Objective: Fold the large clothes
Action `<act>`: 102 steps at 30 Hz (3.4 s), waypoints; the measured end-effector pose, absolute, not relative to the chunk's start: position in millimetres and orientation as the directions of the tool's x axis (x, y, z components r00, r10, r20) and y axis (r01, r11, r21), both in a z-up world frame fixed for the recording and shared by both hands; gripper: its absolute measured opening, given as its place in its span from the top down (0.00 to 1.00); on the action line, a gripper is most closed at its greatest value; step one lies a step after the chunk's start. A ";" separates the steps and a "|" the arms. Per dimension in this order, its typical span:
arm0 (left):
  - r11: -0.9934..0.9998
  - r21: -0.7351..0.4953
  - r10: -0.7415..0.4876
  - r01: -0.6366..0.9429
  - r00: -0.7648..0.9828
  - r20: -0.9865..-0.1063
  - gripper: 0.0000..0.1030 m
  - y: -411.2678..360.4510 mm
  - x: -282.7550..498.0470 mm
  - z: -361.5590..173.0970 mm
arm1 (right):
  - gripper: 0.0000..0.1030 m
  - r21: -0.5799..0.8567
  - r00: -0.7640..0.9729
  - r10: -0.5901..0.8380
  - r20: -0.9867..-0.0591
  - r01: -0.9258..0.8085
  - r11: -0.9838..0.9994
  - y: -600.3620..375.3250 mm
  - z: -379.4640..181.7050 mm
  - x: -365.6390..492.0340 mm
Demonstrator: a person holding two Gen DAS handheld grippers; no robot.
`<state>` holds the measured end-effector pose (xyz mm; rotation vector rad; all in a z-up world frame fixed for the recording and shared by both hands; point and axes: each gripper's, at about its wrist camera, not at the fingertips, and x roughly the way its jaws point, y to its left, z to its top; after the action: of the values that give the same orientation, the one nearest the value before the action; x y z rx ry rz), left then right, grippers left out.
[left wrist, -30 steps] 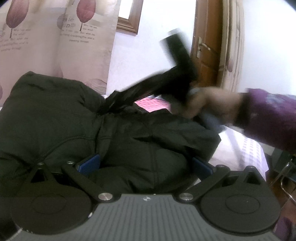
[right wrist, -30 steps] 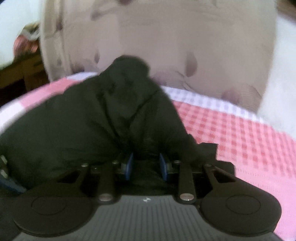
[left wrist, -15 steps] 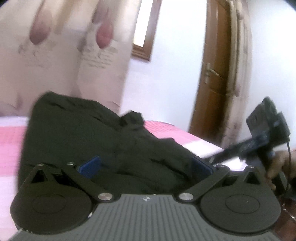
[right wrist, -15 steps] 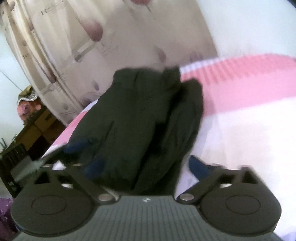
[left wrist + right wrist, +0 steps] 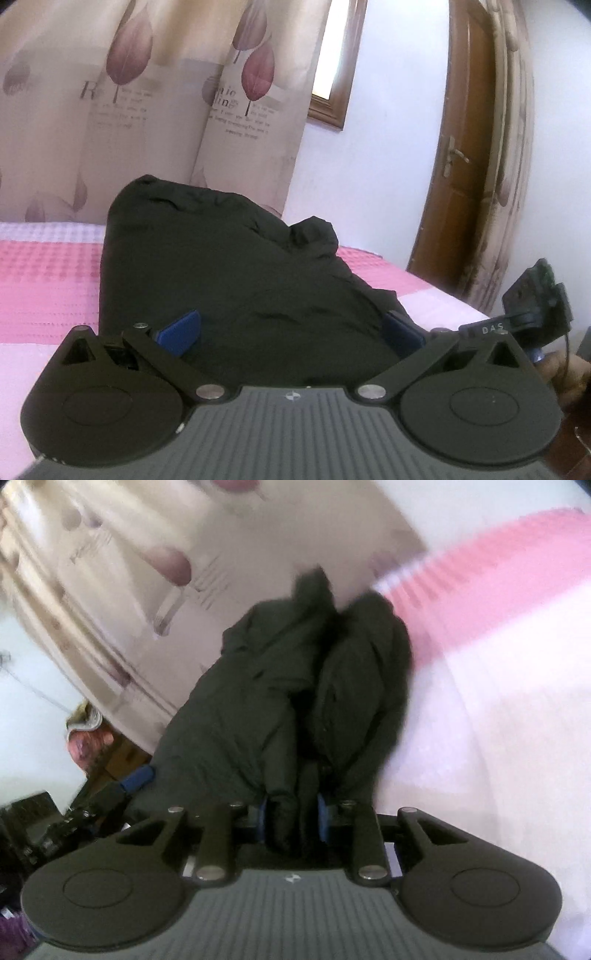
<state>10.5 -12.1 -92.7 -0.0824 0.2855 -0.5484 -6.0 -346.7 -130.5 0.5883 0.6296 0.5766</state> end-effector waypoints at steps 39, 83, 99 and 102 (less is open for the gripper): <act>0.919 0.105 -0.318 0.380 0.871 -0.375 0.00 -45.8 18.4 -89.8 | 0.30 0.336 0.762 0.456 -0.459 -0.326 0.883 -314.6 -123.2 -16.8; 0.969 0.017 -0.211 0.248 0.857 -0.470 0.00 16.0 60.2 -65.8 | 0.23 0.319 0.773 0.435 -0.461 -0.313 0.894 -313.6 -123.7 -17.7; 0.753 -0.475 -0.658 0.456 0.556 -0.509 0.00 82.7 167.1 -98.5 | 0.21 0.329 0.770 0.443 -0.459 -0.316 0.890 -314.0 -124.8 -17.1; 0.700 -0.518 -0.715 0.492 0.489 -0.501 0.00 88.9 184.1 -105.6 | 0.20 0.328 0.770 0.443 -0.459 -0.317 0.890 -313.6 -124.9 -17.5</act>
<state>184.1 88.9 -105.6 -0.3260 0.7580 -0.7490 -17.5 -313.6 -124.9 0.2386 0.5549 0.4165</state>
